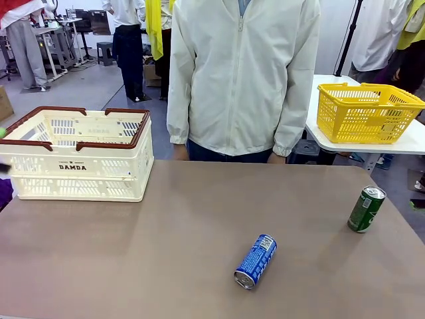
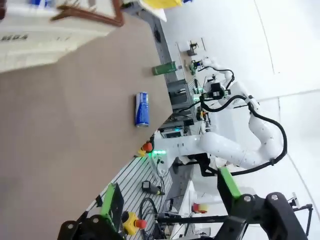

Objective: Place the drinks into the Shopping basket.
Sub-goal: Pick up one drink and place it into the Shopping basket.

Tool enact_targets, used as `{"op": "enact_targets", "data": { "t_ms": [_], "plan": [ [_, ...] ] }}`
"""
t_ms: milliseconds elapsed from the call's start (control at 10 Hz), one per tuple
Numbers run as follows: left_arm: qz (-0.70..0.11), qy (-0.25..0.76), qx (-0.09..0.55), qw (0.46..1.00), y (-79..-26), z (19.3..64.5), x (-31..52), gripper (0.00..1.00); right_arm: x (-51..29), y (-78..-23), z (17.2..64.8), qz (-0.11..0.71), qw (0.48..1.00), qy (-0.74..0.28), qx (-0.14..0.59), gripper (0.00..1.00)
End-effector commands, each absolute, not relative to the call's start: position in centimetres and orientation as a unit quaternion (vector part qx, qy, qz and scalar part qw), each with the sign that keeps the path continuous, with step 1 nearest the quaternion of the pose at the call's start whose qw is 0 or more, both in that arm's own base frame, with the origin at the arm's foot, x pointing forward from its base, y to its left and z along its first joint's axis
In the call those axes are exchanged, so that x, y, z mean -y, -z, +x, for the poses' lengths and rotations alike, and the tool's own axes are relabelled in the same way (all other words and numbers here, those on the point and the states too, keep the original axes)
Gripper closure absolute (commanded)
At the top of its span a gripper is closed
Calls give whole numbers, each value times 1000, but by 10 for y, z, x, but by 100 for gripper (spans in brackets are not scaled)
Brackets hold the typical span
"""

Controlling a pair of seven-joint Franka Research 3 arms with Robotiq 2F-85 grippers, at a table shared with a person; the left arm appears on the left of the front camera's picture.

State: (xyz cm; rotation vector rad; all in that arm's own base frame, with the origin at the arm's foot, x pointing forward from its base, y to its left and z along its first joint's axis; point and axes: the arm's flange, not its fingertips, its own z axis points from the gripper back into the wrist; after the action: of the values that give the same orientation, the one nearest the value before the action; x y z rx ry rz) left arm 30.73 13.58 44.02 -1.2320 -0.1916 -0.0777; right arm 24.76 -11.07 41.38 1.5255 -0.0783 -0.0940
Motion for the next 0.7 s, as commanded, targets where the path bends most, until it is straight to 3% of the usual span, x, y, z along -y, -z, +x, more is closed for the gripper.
{"op": "enact_targets", "data": {
  "t_ms": [0, 600],
  "plan": [
    [-572, 43, 105, 812, -470, 302, -133, 0, 114, -414, 245, 686, 726, 27, 37, 0],
    [-572, 43, 105, 812, -470, 302, -133, 0, 114, -414, 245, 686, 726, 27, 37, 0]
  ]
}}
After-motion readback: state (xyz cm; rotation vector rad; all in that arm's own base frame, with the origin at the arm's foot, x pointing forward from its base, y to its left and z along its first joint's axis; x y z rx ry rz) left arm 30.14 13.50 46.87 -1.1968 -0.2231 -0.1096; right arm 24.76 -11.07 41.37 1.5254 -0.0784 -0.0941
